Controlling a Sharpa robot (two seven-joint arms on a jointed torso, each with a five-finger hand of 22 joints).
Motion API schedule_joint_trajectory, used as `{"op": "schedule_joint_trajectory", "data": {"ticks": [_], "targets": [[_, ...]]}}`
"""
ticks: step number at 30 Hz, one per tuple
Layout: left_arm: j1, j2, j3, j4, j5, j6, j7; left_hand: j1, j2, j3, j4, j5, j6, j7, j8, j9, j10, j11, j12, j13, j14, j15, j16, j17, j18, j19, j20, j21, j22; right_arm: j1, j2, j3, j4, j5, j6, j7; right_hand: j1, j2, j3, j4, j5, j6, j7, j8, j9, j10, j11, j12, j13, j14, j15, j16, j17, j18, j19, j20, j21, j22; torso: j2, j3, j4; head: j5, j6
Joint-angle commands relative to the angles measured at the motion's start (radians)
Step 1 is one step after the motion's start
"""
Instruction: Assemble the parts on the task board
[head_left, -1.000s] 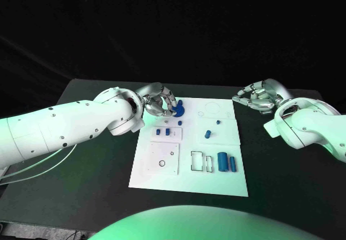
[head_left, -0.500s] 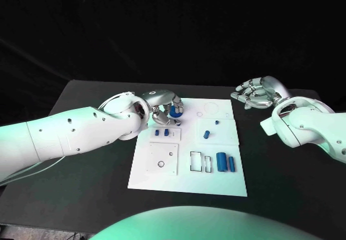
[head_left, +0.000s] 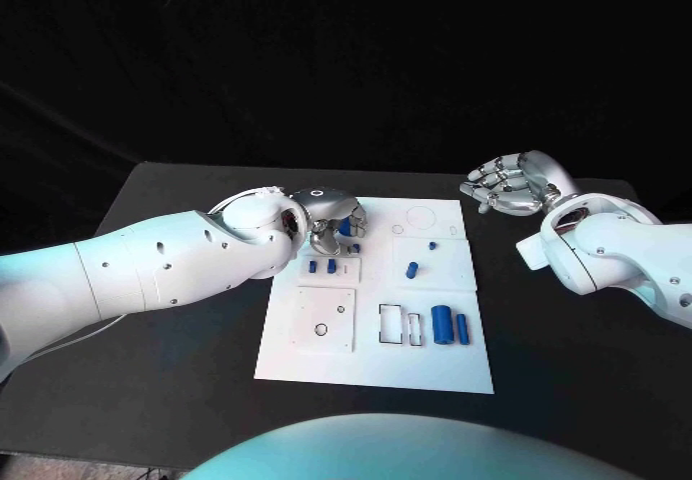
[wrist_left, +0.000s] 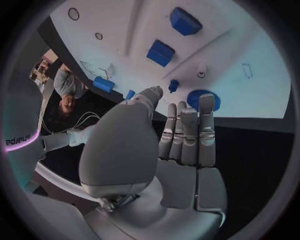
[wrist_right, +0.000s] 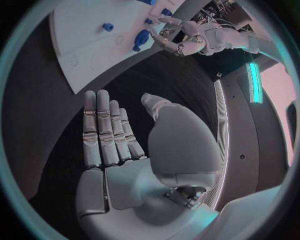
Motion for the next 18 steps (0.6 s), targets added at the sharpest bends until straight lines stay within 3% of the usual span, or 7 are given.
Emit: {"op": "schedule_joint_trajectory", "data": {"ticks": [1,2,4,5,9,18], "targets": [[0.000,0.010,0.000,-0.010,-0.032,0.083,-0.020,0.017,0.002,0.005,0.009,0.005,0.018,0.001,-0.009,-0.009,0.017,-0.001,-0.008,-0.014,0.021,-0.001,0.028,0.022,-0.013,0.021,-0.004,0.048,0.066,-0.001,0.001,0.000,0.000,0.011,0.001,0.029,-0.005,-0.004,0.004,-0.006,0.004,-0.001,0.015,0.007,-0.004,0.007,0.000,-0.008,-0.010,0.009,0.003,-0.012,-0.003,0.011,0.006,0.003,-0.010,-0.009,0.000,0.0009,0.0000,0.001,-0.003],[0.000,0.012,0.000,-0.013,-0.031,0.090,-0.020,0.021,0.002,0.008,0.011,0.004,0.024,0.001,-0.010,-0.012,0.023,-0.003,-0.010,-0.020,0.031,-0.003,0.042,0.034,-0.016,0.031,-0.005,0.071,0.076,-0.001,0.002,0.000,0.000,0.012,0.001,0.029,-0.005,-0.004,0.004,-0.006,0.004,-0.001,0.015,0.007,-0.004,0.007,0.000,-0.008,-0.010,0.009,0.003,-0.012,-0.003,0.011,0.006,0.003,-0.010,-0.009,0.000,0.0010,-0.0004,0.002,-0.004],[0.000,0.017,0.000,-0.018,-0.030,0.099,-0.019,0.033,0.006,0.021,0.014,-0.032,0.043,0.001,-0.014,-0.021,0.047,-0.006,-0.015,-0.037,0.062,-0.006,0.087,0.071,-0.026,0.060,-0.010,0.141,0.095,-0.001,0.002,0.000,-0.001,0.012,0.001,0.029,-0.005,-0.004,0.005,-0.008,0.004,-0.001,0.015,0.007,-0.006,0.007,0.001,-0.010,-0.014,0.009,0.004,-0.018,-0.004,0.011,0.007,0.003,-0.013,-0.014,0.000,0.0007,0.0004,0.002,-0.004],[0.000,0.019,0.000,-0.021,-0.029,0.102,-0.018,0.038,0.007,0.030,0.014,-0.055,0.048,0.001,-0.017,-0.026,0.053,-0.006,-0.020,-0.045,0.065,-0.007,0.095,0.074,-0.027,0.062,-0.010,0.150,0.095,-0.001,0.002,0.000,-0.001,0.012,0.001,0.029,-0.005,-0.004,0.005,-0.008,0.004,-0.001,0.015,0.007,-0.006,0.007,0.001,-0.010,-0.014,0.009,0.004,-0.018,-0.004,0.011,0.007,0.003,-0.013,-0.014,0.000,0.0003,0.0008,0.001,-0.005],[0.000,0.027,-0.001,-0.027,-0.027,0.103,-0.019,0.039,0.000,0.039,0.015,-0.082,0.045,0.001,-0.028,-0.036,0.055,-0.007,-0.030,-0.058,0.074,-0.007,0.115,0.086,-0.031,0.071,-0.012,0.181,0.100,-0.001,0.003,0.000,-0.001,0.012,0.001,0.029,-0.005,-0.004,0.006,-0.010,0.004,-0.001,0.016,0.008,-0.009,0.008,0.001,-0.013,-0.019,0.010,0.004,-0.026,-0.005,0.010,0.008,0.003,-0.018,-0.020,0.000,0.0008,0.0017,0.002,-0.006],[0.000,0.041,-0.001,-0.044,-0.020,0.089,-0.026,0.039,0.007,0.056,0.017,-0.102,0.043,0.006,-0.040,-0.045,0.073,-0.005,-0.034,-0.071,0.096,-0.007,0.146,0.112,-0.040,0.096,-0.013,0.246,0.112,-0.001,0.005,0.000,0.000,0.013,0.003,0.026,-0.007,-0.005,0.006,-0.011,0.003,-0.002,0.016,0.008,-0.011,0.009,0.002,-0.015,-0.025,0.010,0.005,-0.033,-0.006,0.010,0.009,0.004,-0.022,-0.025,0.000,0.0008,0.0005,0.001,-0.006]]}}
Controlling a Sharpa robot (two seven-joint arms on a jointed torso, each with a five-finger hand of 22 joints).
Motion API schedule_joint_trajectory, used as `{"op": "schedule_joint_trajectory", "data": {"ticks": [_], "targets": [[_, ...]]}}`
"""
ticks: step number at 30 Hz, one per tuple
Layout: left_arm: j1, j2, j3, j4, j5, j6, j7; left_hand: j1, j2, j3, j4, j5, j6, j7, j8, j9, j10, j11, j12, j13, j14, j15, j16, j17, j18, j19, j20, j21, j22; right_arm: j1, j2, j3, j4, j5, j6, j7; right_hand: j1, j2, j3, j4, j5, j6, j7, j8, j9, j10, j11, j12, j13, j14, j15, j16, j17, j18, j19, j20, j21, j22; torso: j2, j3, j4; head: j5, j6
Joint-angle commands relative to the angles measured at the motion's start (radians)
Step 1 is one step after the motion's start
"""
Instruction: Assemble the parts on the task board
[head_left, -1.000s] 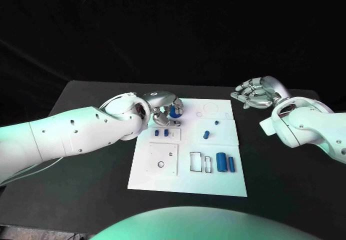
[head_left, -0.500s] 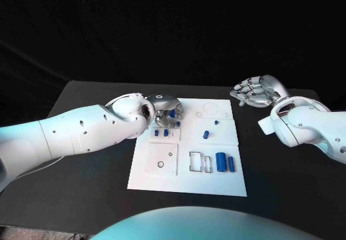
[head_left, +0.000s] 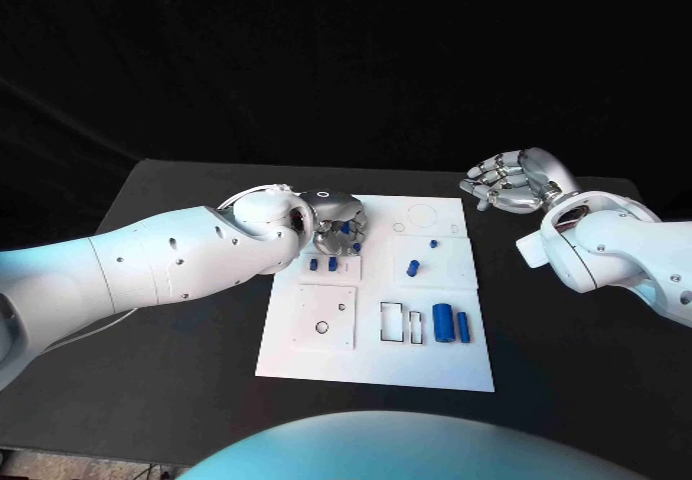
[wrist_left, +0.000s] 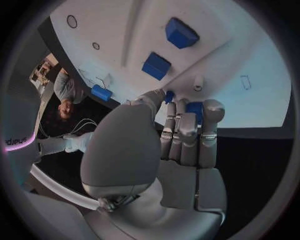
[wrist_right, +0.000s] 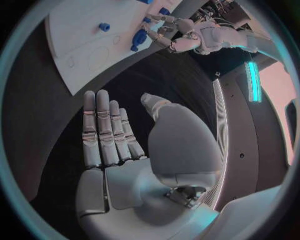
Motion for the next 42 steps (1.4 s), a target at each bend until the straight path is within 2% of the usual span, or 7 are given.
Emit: {"op": "schedule_joint_trajectory", "data": {"ticks": [1,5,12,20,35,42], "targets": [[0.000,0.005,0.000,-0.003,0.000,0.010,-0.008,0.003,0.003,0.005,0.003,-0.007,0.000,0.006,-0.004,-0.002,0.007,0.002,-0.006,-0.002,0.010,0.001,0.007,0.004,-0.010,0.011,-0.002,0.013,0.113,-0.001,0.001,0.000,0.001,-0.001,0.004,0.011,-0.007,-0.005,0.000,-0.006,0.003,-0.002,0.017,0.004,-0.002,0.005,0.001,-0.006,-0.001,0.006,0.001,-0.006,-0.001,0.011,0.006,0.001,-0.004,-0.002,0.000,0.0002,-0.0006,-0.002,0.000],[0.000,0.008,0.000,-0.004,0.006,0.008,-0.009,0.004,0.008,0.012,0.003,-0.013,0.000,0.007,-0.006,-0.004,0.013,0.003,-0.006,-0.005,0.018,0.002,0.017,0.013,-0.013,0.019,-0.001,0.032,0.117,-0.001,0.002,0.000,0.000,-0.001,0.005,0.010,-0.008,-0.005,0.000,-0.006,0.003,-0.001,0.016,0.005,-0.002,0.005,0.001,-0.007,-0.004,0.006,0.002,-0.009,-0.002,0.011,0.006,0.001,-0.006,-0.004,0.000,0.0008,-0.0006,-0.003,0.000],[0.000,0.011,0.000,-0.003,0.014,0.014,-0.007,0.019,0.021,0.050,-0.011,-0.057,0.014,0.004,-0.009,-0.010,0.046,-0.002,-0.008,-0.019,0.055,-0.001,0.059,0.053,-0.018,0.035,-0.002,0.083,0.125,-0.002,0.004,0.000,-0.002,-0.001,0.007,0.008,-0.008,-0.004,0.001,-0.007,0.004,0.001,0.016,0.007,-0.003,0.007,0.001,-0.007,-0.007,0.006,0.002,-0.014,-0.003,0.010,0.006,0.001,-0.009,-0.008,0.000,0.0013,0.0001,-0.004,0.000],[0.000,0.018,0.000,-0.008,0.022,0.027,-0.006,0.021,0.025,0.077,-0.025,-0.061,0.032,0.000,-0.006,-0.011,0.072,-0.009,-0.012,-0.026,0.086,-0.006,0.093,0.095,-0.021,0.044,-0.006,0.111,0.129,-0.003,0.006,0.000,-0.002,-0.001,0.009,0.007,-0.011,-0.004,0.002,-0.009,0.004,0.004,0.016,0.010,-0.005,0.011,0.001,-0.008,-0.015,0.002,0.004,-0.028,-0.005,0.010,0.004,0.003,-0.018,-0.019,0.000,0.0003,-0.0004,-0.006,0.000],[0.000,0.028,-0.002,-0.022,0.025,0.039,-0.009,0.021,0.035,0.118,-0.053,-0.078,0.055,0.000,-0.003,-0.011,0.102,-0.013,-0.027,-0.037,0.105,-0.009,0.117,0.115,-0.023,0.044,-0.010,0.130,0.131,-0.004,0.006,0.000,-0.002,-0.001,0.015,0.005,-0.013,-0.003,0.003,-0.011,0.003,0.005,0.016,0.013,-0.008,0.015,0.001,-0.008,-0.021,-0.003,0.005,-0.042,-0.008,0.010,0.002,0.005,-0.027,-0.029,0.000,0.0001,-0.0002,-0.009,0.000],[-0.001,0.030,-0.004,-0.029,0.025,0.024,-0.016,0.027,0.050,0.178,-0.105,-0.114,0.075,0.006,-0.006,-0.014,0.136,-0.012,-0.048,-0.046,0.116,-0.006,0.128,0.120,-0.026,0.051,-0.008,0.159,0.135,-0.004,0.005,0.000,-0.001,-0.001,0.014,0.006,-0.013,-0.002,0.003,-0.012,0.003,0.006,0.016,0.014,-0.008,0.015,0.001,-0.008,-0.023,-0.004,0.005,-0.044,-0.008,0.010,0.001,0.005,-0.029,-0.030,0.000,0.0006,-0.0003,-0.010,0.000]]}}
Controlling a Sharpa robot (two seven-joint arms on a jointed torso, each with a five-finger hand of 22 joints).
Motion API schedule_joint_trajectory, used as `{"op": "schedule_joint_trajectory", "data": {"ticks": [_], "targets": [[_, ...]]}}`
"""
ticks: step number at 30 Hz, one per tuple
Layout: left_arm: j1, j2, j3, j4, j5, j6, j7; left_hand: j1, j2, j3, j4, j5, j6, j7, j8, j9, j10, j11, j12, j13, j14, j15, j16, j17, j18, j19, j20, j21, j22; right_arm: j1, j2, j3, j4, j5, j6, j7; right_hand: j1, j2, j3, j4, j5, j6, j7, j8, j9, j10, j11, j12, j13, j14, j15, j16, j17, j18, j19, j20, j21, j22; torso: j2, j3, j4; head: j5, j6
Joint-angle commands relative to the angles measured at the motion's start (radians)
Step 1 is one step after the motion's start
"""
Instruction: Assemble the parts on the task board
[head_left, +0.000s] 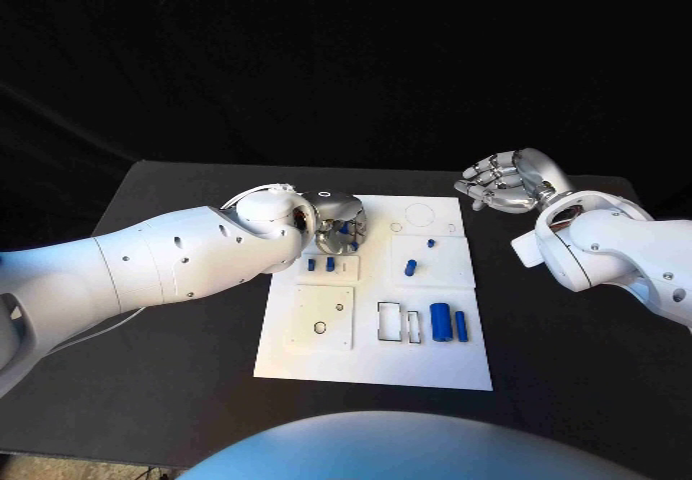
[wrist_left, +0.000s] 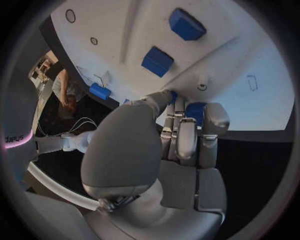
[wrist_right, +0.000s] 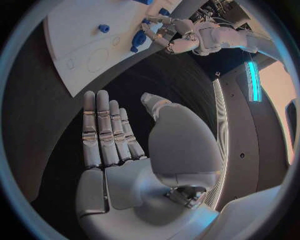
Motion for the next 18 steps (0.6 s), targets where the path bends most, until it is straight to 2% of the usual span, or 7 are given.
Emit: {"op": "schedule_joint_trajectory", "data": {"ticks": [1,2,4,11,18], "targets": [[-0.002,0.002,-0.003,-0.004,0.005,0.005,-0.008,-0.001,0.011,0.027,-0.020,-0.008,0.009,0.000,0.000,-0.003,0.014,0.002,-0.009,-0.001,0.003,0.002,0.002,-0.008,-0.011,0.004,0.003,0.004,0.135,-0.001,0.000,0.000,0.002,-0.003,0.011,0.007,-0.009,0.002,0.000,-0.003,0.003,0.005,0.016,0.006,-0.001,0.006,-0.001,-0.005,-0.001,-0.004,0.006,-0.003,-0.001,0.010,0.001,0.005,-0.006,-0.002,0.000,0.0005,-0.0001,-0.001,0.000],[-0.002,0.002,-0.003,-0.004,0.006,0.001,-0.008,-0.003,0.012,0.048,-0.039,-0.021,0.012,0.002,-0.003,-0.005,0.022,0.003,-0.016,-0.003,0.003,0.004,0.002,-0.010,-0.011,0.003,0.005,0.008,0.135,-0.001,0.000,0.000,0.002,-0.003,0.010,0.007,-0.010,0.002,0.001,-0.004,0.004,0.006,0.016,0.007,-0.002,0.006,-0.001,-0.005,-0.003,-0.005,0.006,-0.006,-0.002,0.010,0.001,0.005,-0.008,-0.004,0.000,0.0005,0.0002,-0.001,0.000],[-0.002,0.001,-0.003,-0.004,0.009,-0.007,-0.007,-0.009,0.010,0.057,-0.047,-0.024,0.013,0.003,-0.005,-0.006,0.024,0.003,-0.021,-0.004,0.003,0.004,0.003,-0.011,-0.011,0.002,0.005,0.010,0.135,-0.001,0.000,0.000,0.002,-0.003,0.010,0.008,-0.009,0.003,0.002,-0.005,0.005,0.006,0.016,0.007,-0.002,0.007,-0.001,-0.005,-0.004,-0.005,0.006,-0.008,-0.002,0.010,0.001,0.006,-0.009,-0.006,0.000,0.0004,0.0005,-0.001,0.000],[-0.002,-0.010,-0.003,0.008,0.028,-0.029,0.001,-0.041,0.002,0.071,-0.060,-0.023,0.012,0.008,-0.012,-0.009,0.029,0.007,-0.037,-0.008,-0.001,0.011,0.001,-0.022,-0.011,-0.003,0.009,0.013,0.134,-0.001,0.000,0.000,0.002,-0.003,0.008,0.008,-0.009,0.003,0.002,-0.005,0.005,0.006,0.016,0.007,-0.003,0.007,-0.001,-0.005,-0.004,-0.005,0.006,-0.009,-0.002,0.010,0.001,0.006,-0.010,-0.006,-0.002,0.0005,0.0004,-0.005,0.000],[-0.002,-0.044,0.005,0.053,0.063,-0.046,0.003,-0.056,0.000,0.077,-0.065,-0.020,0.015,0.010,-0.014,-0.010,0.035,0.010,-0.043,-0.009,0.001,0.016,0.003,-0.020,-0.012,-0.002,0.013,0.019,0.135,-0.001,-0.002,0.000,0.002,-0.003,0.006,0.007,-0.010,0.003,0.002,-0.005,0.005,0.006,0.016,0.008,-0.003,0.008,-0.001,-0.006,-0.005,-0.006,0.006,-0.011,-0.003,0.010,0.000,0.006,-0.011,-0.008,-0.003,0.0003,0.0023,0.000,0.000]]}}
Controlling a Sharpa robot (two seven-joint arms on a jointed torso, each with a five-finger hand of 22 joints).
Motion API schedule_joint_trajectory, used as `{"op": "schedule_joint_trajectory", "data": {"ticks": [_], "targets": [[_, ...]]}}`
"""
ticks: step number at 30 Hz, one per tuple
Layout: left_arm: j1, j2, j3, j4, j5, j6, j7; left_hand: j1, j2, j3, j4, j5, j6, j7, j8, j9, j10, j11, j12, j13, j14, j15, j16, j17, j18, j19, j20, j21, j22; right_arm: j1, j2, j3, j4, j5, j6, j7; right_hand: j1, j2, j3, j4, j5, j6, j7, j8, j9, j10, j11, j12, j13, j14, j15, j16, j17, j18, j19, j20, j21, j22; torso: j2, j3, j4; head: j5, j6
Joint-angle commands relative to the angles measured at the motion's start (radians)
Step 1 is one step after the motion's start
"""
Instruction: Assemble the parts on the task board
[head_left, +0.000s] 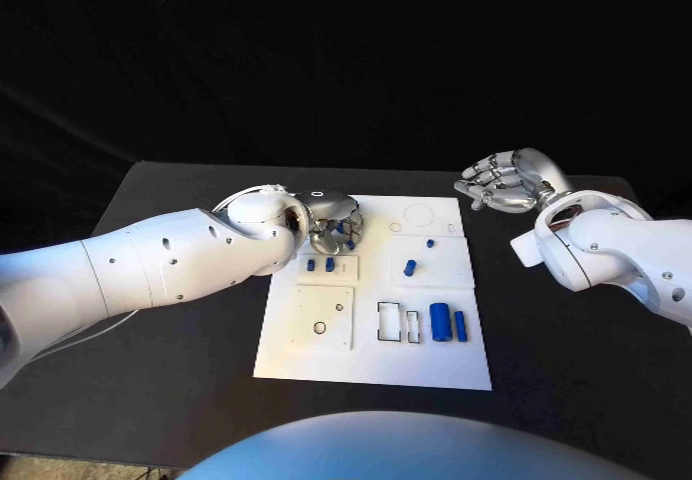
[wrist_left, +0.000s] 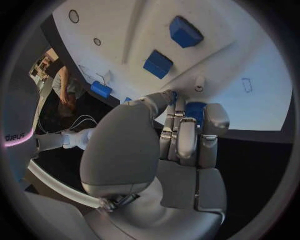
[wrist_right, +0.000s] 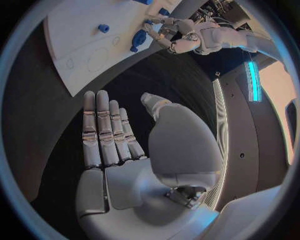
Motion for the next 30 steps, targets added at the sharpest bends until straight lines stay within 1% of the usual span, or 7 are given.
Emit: {"op": "schedule_joint_trajectory", "data": {"ticks": [1,4,9,14,20,26,30], "targets": [[0.001,-0.013,0.004,0.026,0.042,-0.024,0.003,-0.013,0.000,0.006,0.000,0.000,0.006,0.001,-0.005,-0.001,0.008,0.000,-0.004,0.000,0.001,0.009,0.003,0.001,-0.013,0.002,0.009,0.008,0.135,-0.001,0.000,0.000,0.001,-0.004,0.006,0.007,-0.010,0.002,0.002,-0.006,0.005,0.006,0.016,0.004,-0.001,0.008,-0.001,-0.006,-0.002,-0.003,0.003,-0.006,-0.001,0.010,0.000,0.006,-0.007,-0.002,-0.001,-0.0001,0.0021,0.003,0.000],[0.001,-0.030,0.011,0.050,0.054,-0.031,0.003,-0.018,-0.001,0.007,0.000,0.000,0.007,0.002,-0.005,-0.001,0.009,0.001,-0.006,0.000,0.002,0.010,0.005,0.003,-0.013,0.003,0.010,0.010,0.135,-0.001,0.000,0.000,0.000,-0.004,0.006,0.007,-0.010,0.002,0.002,-0.006,0.005,0.006,0.016,0.004,-0.001,0.008,-0.001,-0.006,-0.002,-0.003,0.003,-0.006,-0.001,0.010,0.000,0.006,-0.007,-0.002,-0.001,-0.0007,0.0022,0.006,0.000],[0.002,-0.061,0.022,0.079,0.065,-0.035,-0.002,-0.025,-0.003,0.008,-0.002,0.000,0.009,0.001,-0.005,-0.001,0.012,0.001,-0.008,0.000,0.003,0.011,0.006,0.004,-0.013,0.003,0.011,0.012,0.135,-0.001,0.000,0.000,-0.001,-0.004,0.006,0.007,-0.011,0.002,0.003,-0.006,0.005,0.006,0.016,0.004,-0.002,0.008,-0.001,-0.006,-0.003,-0.004,0.003,-0.009,-0.002,0.010,-0.001,0.006,-0.009,-0.005,-0.001,-0.0002,0.0022,0.009,0.000],[0.003,-0.093,0.027,0.097,0.075,-0.029,-0.009,-0.028,-0.004,0.008,-0.003,-0.001,0.010,0.001,-0.006,-0.001,0.013,0.001,-0.010,-0.001,0.003,0.011,0.006,0.003,-0.013,0.003,0.012,0.012,0.135,-0.001,-0.001,0.000,-0.001,-0.004,0.006,0.006,-0.011,0.003,0.003,-0.006,0.005,0.006,0.016,0.004,-0.002,0.008,-0.001,-0.006,-0.004,-0.005,0.004,-0.011,-0.002,0.010,-0.001,0.007,-0.010,-0.006,0.001,-0.0010,0.0008,0.009,0.000],[0.003,-0.120,0.029,0.098,0.080,0.001,-0.017,-0.033,-0.006,0.009,-0.004,-0.004,0.011,0.001,-0.006,-0.001,0.015,0.001,-0.012,-0.001,0.003,0.011,0.006,0.001,-0.012,0.000,0.013,0.007,0.134,-0.001,-0.002,0.000,-0.002,-0.004,0.006,0.005,-0.011,0.003,0.003,-0.006,0.005,0.006,0.016,0.004,-0.002,0.008,-0.001,-0.006,-0.004,-0.005,0.004,-0.011,-0.002,0.010,-0.001,0.007,-0.010,-0.006,0.000,-0.0009,0.0013,0.009,0.000],[0.003,-0.134,0.028,0.089,0.083,0.015,-0.020,-0.035,-0.007,0.011,-0.005,-0.008,0.012,0.001,-0.006,-0.002,0.016,0.001,-0.013,-0.001,0.003,0.011,0.006,0.001,-0.011,-0.001,0.013,0.007,0.134,-0.001,-0.002,0.000,-0.002,-0.004,0.006,0.005,-0.011,0.003,0.003,-0.007,0.005,0.006,0.016,0.005,-0.002,0.008,0.000,-0.006,-0.005,-0.006,0.004,-0.012,-0.002,0.010,-0.001,0.007,-0.011,-0.007,0.001,-0.0012,0.0022,0.011,0.000],[0.002,-0.142,0.028,0.089,0.087,0.022,-0.022,-0.036,-0.006,0.012,-0.006,-0.009,0.013,0.000,-0.006,-0.002,0.018,0.000,-0.014,-0.001,0.003,0.011,0.007,0.002,-0.011,-0.001,0.013,0.007,0.133,-0.001,-0.001,0.000,-0.003,-0.004,0.006,0.005,-0.011,0.003,0.003,-0.007,0.005,0.006,0.016,0.005,-0.002,0.008,0.000,-0.006,-0.005,-0.006,0.004,-0.012,-0.002,0.010,-0.001,0.007,-0.011,-0.007,0.001,-0.0019,0.0006,0.013,0.000]]}}
